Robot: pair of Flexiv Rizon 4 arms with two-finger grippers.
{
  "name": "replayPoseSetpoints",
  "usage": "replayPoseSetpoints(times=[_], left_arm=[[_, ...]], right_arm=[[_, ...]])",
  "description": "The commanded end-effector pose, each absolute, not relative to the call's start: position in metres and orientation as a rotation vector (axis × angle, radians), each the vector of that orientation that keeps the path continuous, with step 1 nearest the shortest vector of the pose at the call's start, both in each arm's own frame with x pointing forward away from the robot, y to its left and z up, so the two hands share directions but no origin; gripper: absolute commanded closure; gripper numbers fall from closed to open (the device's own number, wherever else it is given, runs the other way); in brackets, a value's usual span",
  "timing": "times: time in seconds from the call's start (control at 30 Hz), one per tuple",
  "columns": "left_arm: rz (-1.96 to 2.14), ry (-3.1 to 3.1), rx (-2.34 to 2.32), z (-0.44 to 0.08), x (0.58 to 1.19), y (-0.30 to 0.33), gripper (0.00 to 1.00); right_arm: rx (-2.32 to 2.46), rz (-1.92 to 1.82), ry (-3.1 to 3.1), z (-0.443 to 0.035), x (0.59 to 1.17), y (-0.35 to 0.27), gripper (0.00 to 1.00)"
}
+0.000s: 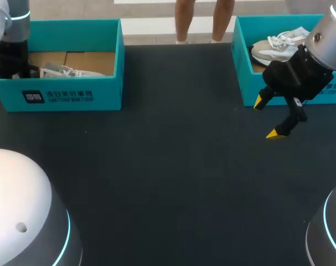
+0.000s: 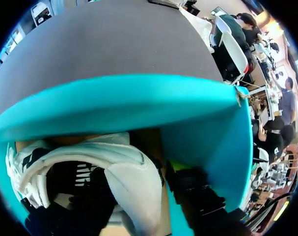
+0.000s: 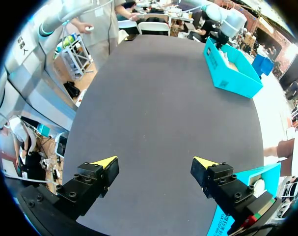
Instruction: Take the shoe out of the shoebox, open the shoe tongue, remove and reinsert the insole, then place the shoe into the shoebox
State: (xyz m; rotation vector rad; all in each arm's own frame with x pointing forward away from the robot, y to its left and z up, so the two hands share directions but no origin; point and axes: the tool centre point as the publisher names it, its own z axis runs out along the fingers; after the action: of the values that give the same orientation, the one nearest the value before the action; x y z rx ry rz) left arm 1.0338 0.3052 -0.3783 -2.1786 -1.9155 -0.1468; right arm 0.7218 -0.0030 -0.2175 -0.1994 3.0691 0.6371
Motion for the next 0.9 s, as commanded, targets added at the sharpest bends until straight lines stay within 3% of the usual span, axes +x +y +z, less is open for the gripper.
replayPoseSetpoints(times=[0.03, 0.37, 0.6, 0.9], left_arm=[[-0.146, -1.918, -2.197, -0.37, 1.029, 0.307, 0.41], [-0.131, -1.968, -2.255, -0.341, 1.03, 0.301, 0.42], [-0.079, -2.012, -2.313, -0.321, 1.032, 0.293, 0.23], [-0.049, -2.114, -2.386, -0.266, 1.03, 0.288, 0.27]], right_arm=[[-0.2, 0.636, 3.071, -0.218, 0.723, -0.003, 0.0], [-0.2, 0.636, 3.071, -0.218, 0.723, -0.003, 0.0], [-0.2, 0.636, 3.071, -0.218, 0.723, -0.003, 0.0], [-0.2, 0.636, 3.071, -0.218, 0.723, -0.003, 0.0]])
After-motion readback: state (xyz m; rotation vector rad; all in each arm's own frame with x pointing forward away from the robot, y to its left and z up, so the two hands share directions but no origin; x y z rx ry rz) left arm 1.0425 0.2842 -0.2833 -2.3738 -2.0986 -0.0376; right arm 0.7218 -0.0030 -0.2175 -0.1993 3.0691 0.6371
